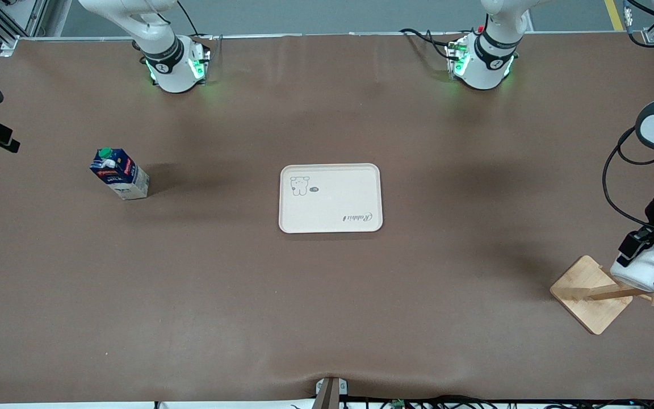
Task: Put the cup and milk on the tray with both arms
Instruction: 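Reach the left gripper to the white mug and grasp its rim, then lift the mug off the wooden stand and carry it over the tray, then lower the mug onto the tray and open the left gripper, then withdraw the left gripper while the right gripper reaches the milk carton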
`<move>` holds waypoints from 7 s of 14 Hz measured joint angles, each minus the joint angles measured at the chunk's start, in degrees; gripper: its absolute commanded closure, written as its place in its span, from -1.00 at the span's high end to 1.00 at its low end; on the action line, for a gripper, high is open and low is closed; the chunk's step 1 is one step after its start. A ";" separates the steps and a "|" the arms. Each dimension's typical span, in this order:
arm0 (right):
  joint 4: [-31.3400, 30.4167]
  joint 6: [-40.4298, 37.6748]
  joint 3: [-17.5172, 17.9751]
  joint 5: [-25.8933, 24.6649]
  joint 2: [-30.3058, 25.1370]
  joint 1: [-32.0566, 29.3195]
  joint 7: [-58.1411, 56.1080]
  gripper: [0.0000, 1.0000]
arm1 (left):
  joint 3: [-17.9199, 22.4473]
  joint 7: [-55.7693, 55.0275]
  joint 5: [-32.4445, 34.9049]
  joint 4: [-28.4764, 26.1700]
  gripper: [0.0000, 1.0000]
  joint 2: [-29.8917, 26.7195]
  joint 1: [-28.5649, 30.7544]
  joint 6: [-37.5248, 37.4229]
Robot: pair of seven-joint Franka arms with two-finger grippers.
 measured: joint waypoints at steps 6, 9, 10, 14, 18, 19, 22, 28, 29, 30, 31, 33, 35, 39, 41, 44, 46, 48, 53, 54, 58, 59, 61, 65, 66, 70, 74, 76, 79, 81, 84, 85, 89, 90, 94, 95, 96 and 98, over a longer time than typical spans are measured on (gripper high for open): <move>0.00 -0.14 0.01 0.00 0.61 0.00 0.00 1.00 | -0.39 0.96 0.00 0.38 -1.00 0.03 -1.19 0.12; 0.00 -0.16 0.00 0.00 1.02 -0.01 0.00 1.00 | -0.94 1.39 0.00 1.27 -1.00 -0.05 -1.47 0.00; 0.00 -0.16 0.00 0.00 1.03 -0.01 0.00 1.00 | -1.14 1.40 0.00 1.43 -1.00 -0.11 -1.45 -0.59; 0.00 -0.17 -0.02 0.00 1.03 -0.03 0.00 1.00 | -2.10 1.40 0.00 1.98 -1.00 -1.87 -1.42 -5.80; 0.01 -0.17 -0.02 0.00 1.04 -0.05 0.00 1.00 | -4.99 0.23 0.00 3.74 -1.00 -4.82 -1.65 -13.48; 0.00 -0.17 -0.02 0.00 1.04 -0.05 0.00 1.00 | -5.85 -0.50 0.00 4.41 -1.00 -5.35 -1.67 -15.63; 0.01 -0.10 0.01 0.00 1.08 -0.05 0.00 1.00 | -9.28 -5.82 4.51 7.26 -1.00 -6.05 -1.68 -22.92; 0.02 -0.02 0.01 0.00 1.12 -0.05 -0.01 1.00 | -17.01 -19.66 10.58 8.75 -1.00 -4.46 -6.38 -29.59; 0.02 -0.01 0.00 0.00 1.12 -0.06 -0.01 1.00 | -17.09 -22.33 11.40 8.75 -1.00 -3.58 -8.58 -29.67; 0.03 -0.01 0.00 0.00 1.13 -0.06 -0.01 1.00 | -17.15 -25.31 11.92 8.75 -1.00 -2.46 -11.09 -29.70; 0.03 -0.01 0.01 0.00 1.13 -0.06 -0.01 1.00 | -17.19 -28.05 12.11 8.75 -1.00 -1.24 -13.60 -29.70; 0.04 0.00 0.00 0.00 1.13 -0.07 -0.01 1.00 | -17.27 -33.17 12.90 8.77 -1.00 1.45 -18.64 -29.70; 0.06 0.00 0.03 0.00 1.13 -0.06 -0.01 1.00 | -17.31 -38.59 15.44 8.79 -1.00 4.39 -23.70 -29.70; 0.08 0.01 0.07 0.00 1.13 -0.06 -0.01 1.00 | -17.28 -47.21 16.34 9.87 -1.00 10.93 -30.92 -29.66; 0.08 0.01 0.07 0.00 1.13 -0.06 -0.01 1.00 | -17.26 -49.47 16.34 10.78 -1.00 13.91 -32.88 -29.66; 0.08 0.02 0.07 0.00 1.20 -0.06 -0.01 1.00 | -17.25 -53.01 16.40 11.57 -1.00 17.28 -36.00 -29.62; 0.08 0.04 0.07 0.00 1.29 -0.06 -0.01 1.00 | -17.22 -54.21 16.42 11.75 -1.00 18.92 -37.67 -29.18; 0.08 0.04 0.06 0.00 1.33 -0.06 -0.01 1.00 | -17.16 -56.31 16.45 11.81 -1.00 20.32 -39.16 -26.72; 0.08 0.05 0.06 0.00 1.38 -0.06 -0.01 1.00 | -16.88 -62.86 21.38 11.86 -1.00 24.12 -41.54 -21.07; 0.08 0.12 0.06 0.00 1.39 -0.06 -0.01 1.00 | -16.87 -63.83 22.50 11.88 -1.00 24.89 -41.54 -20.45; 0.06 2.41 0.05 0.00 3.05 -0.06 -0.01 1.00 | -16.77 -64.19 23.10 12.17 0.22 26.75 -41.54 -19.91; 0.08 2.95 0.05 0.00 3.90 -0.06 -0.01 1.00 | -16.75 -64.31 23.11 12.28 0.98 26.86 -41.54 -19.91; 0.27 3.42 0.06 0.00 4.79 -0.06 -0.01 1.00 | -16.75 -65.15 23.11 12.63 1.00 26.88 -41.53 -19.89; 0.77 3.44 0.17 0.03 4.87 -0.05 -0.02 1.00 | -16.70 -65.73 23.11 15.47 1.00 26.57 -41.27 -20.58; 0.77 3.60 0.20 0.06 4.95 -0.05 -0.02 1.00 | -16.69 -65.75 23.11 16.59 1.00 26.25 -41.09 -21.92; 0.77 4.35 0.44 0.08 5.42 0.08 -0.02 1.00 | -16.52 -65.81 23.29 24.18 1.00 22.56 -39.18 -36.52; 0.76 4.16 0.74 0.08 5.64 0.19 -0.02 1.00 | -16.30 -60.74 23.83 31.06 1.00 18.26 -33.24 -48.13; 0.70 3.95 0.77 0.10 6.18 0.20 -0.02 1.00 | -16.21 -55.39 23.87 31.87 1.00 15.80 -28.88 -52.92; 0.69 3.94 0.85 0.10 7.19 0.47 -0.03 1.00 | -16.29 -47.40 23.88 32.04 1.00 11.82 -21.67 -56.02; 0.69 3.91 0.88 0.10 7.35 0.63 -0.03 1.00 | -16.32 -43.31 23.88 32.12 1.00 9.96 -18.23 -56.17; 0.46 3.01 0.72 0.10 9.03 0.47 0.33 1.00 | -16.26 -39.49 23.88 32.22 1.00 7.26 -14.68 -56.54; 0.46 2.94 0.64 0.10 9.95 0.25 0.45 1.00 | -16.29 -38.18 23.88 32.23 1.00 6.37 -13.50 -56.99; 0.48 0.92 0.37 0.10 11.43 -0.18 0.52 1.00 | -16.35 -31.77 23.88 32.28 1.00 2.91 -9.12 -58.80; 0.45 0.36 0.30 0.10 11.71 -0.34 0.62 1.00 | -16.37 -30.97 23.88 32.28 1.00 2.31 -8.62 -58.94; 0.22 0.19 0.13 0.10 15.13 -3.19 0.70 1.00 | -15.69 -27.90 23.88 32.27 1.00 0.32 -8.69 -59.66; 0.21 0.20 0.10 0.11 16.12 -3.71 0.70 1.00 | -14.34 -26.37 23.88 32.27 1.00 -0.43 -9.22 -60.48; 0.21 0.32 0.07 0.11 16.91 -3.94 0.70 1.00 | -12.33 -24.34 23.73 32.27 1.00 -1.24 -10.32 -61.47; 0.21 0.99 0.01 0.03 18.50 -4.36 0.70 1.00 | -6.50 -19.78 21.63 32.27 1.00 -3.12 -13.83 -63.39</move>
